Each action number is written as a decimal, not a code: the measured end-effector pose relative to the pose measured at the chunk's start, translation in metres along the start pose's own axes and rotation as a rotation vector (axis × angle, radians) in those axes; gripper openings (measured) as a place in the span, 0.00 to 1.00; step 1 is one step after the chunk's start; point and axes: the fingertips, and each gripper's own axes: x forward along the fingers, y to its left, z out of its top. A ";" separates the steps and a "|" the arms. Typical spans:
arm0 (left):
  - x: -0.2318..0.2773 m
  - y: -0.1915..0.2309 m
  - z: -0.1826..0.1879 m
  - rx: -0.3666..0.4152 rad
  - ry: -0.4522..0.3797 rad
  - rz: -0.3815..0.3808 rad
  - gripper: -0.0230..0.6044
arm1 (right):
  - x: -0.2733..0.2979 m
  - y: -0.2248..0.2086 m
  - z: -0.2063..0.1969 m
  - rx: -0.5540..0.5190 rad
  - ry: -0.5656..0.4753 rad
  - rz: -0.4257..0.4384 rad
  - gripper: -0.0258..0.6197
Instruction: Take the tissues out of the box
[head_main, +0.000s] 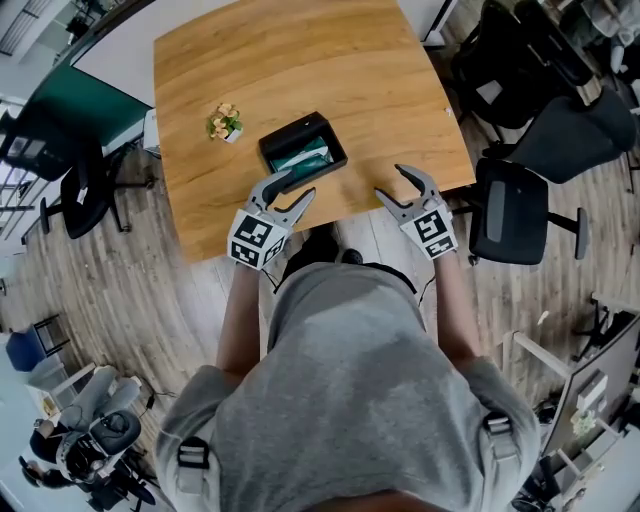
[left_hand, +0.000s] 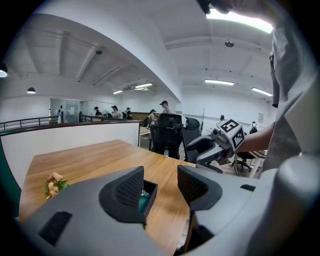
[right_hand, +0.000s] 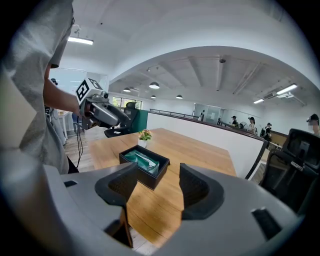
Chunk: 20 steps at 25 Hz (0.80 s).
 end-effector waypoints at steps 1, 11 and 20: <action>0.003 0.003 -0.001 0.006 0.007 -0.006 0.40 | 0.002 -0.001 -0.001 0.004 0.005 -0.005 0.46; 0.029 0.032 -0.018 0.077 0.088 -0.077 0.40 | 0.029 -0.005 -0.008 0.040 0.053 -0.026 0.45; 0.050 0.052 -0.039 0.058 0.141 -0.136 0.40 | 0.054 -0.008 -0.016 0.066 0.098 -0.017 0.45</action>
